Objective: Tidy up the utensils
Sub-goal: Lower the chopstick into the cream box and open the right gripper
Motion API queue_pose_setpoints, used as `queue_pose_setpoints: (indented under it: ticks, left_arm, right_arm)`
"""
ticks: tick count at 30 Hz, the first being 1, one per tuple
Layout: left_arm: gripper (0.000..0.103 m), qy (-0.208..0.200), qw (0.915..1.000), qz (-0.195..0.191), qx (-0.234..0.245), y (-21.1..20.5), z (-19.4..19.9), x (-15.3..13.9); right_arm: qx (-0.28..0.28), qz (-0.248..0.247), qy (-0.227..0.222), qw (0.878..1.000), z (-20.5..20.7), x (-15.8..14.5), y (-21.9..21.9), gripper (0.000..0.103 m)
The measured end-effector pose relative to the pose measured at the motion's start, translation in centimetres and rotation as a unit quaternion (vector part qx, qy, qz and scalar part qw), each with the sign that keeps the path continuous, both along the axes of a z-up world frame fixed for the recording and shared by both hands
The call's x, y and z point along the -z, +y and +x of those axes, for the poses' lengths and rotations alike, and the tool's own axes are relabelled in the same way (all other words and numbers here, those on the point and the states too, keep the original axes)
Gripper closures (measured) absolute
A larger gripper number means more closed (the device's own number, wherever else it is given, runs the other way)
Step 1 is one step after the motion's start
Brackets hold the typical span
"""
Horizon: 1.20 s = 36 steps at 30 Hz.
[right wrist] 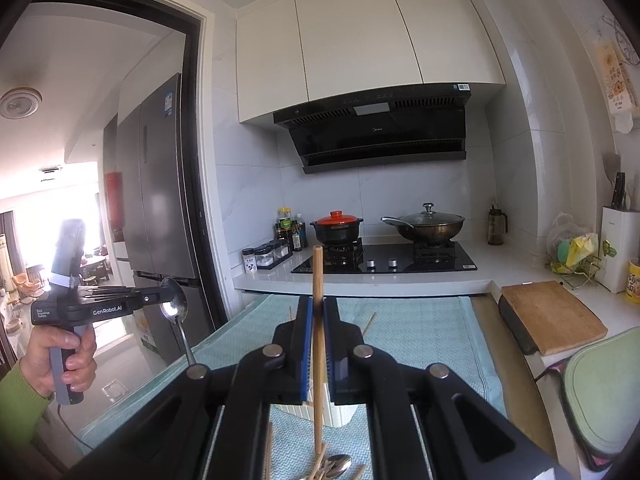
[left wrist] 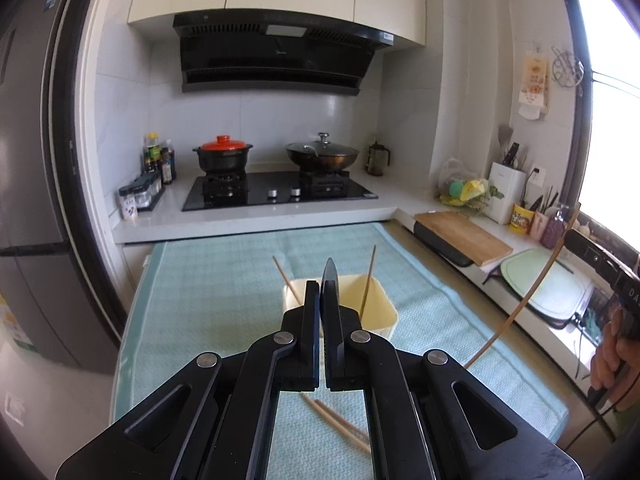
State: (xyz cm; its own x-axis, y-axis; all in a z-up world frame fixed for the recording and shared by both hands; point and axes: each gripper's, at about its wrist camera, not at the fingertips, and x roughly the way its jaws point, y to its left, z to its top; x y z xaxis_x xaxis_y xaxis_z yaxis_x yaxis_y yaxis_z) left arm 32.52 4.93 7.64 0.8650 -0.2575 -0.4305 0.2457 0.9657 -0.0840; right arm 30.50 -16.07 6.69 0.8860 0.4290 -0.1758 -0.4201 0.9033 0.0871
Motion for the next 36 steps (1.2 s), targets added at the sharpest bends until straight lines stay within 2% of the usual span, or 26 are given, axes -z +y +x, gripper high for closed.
queue_pose_setpoints:
  ticks: [5, 9, 13, 16, 22, 27, 32, 34, 36]
  left_arm:
    - [0.103, -0.010, 0.9997, 0.013, -0.015, -0.1, 3.5, -1.9]
    - [0.103, -0.019, 0.9986, 0.035, -0.035, -0.8, 6.5, -2.3]
    - [0.103, -0.023, 0.9966, 0.059, -0.053, -1.8, 9.6, -1.6]
    - [0.103, -0.021, 0.9940, 0.090, -0.060, -3.2, 11.9, -0.1]
    - [0.103, 0.015, 0.9898, 0.132, -0.053, -6.0, 16.3, 4.8]
    - [0.103, 0.034, 0.9851, 0.160, -0.054, -8.0, 18.9, 8.4]
    - [0.103, 0.055, 0.9851, 0.151, -0.060, -8.6, 20.4, 10.7]
    - [0.097, 0.074, 0.9865, 0.132, -0.063, -8.4, 20.9, 11.3]
    - [0.095, 0.100, 0.9875, 0.107, -0.057, -7.8, 21.5, 11.8]
  right_arm:
    - [0.003, 0.000, -0.021, 1.000, 2.1, -2.0, 1.0, 0.097]
    - [0.006, 0.004, -0.034, 0.999, 4.6, -3.2, 1.9, 0.097]
    - [0.006, 0.015, -0.033, 0.999, 7.8, -3.5, 3.1, 0.097]
    - [0.004, 0.013, -0.019, 1.000, 10.8, -2.6, 4.5, 0.097]
    - [-0.006, 0.004, 0.041, 0.999, 17.4, 2.0, 6.7, 0.097]
    - [-0.017, 0.000, 0.117, 0.993, 21.9, 6.2, 7.9, 0.097]
    - [-0.020, -0.009, 0.181, 0.983, 24.4, 9.4, 8.6, 0.096]
    - [-0.013, -0.008, 0.196, 0.981, 24.7, 10.1, 8.6, 0.096]
    - [-0.003, -0.012, 0.205, 0.979, 24.9, 10.4, 8.5, 0.087]
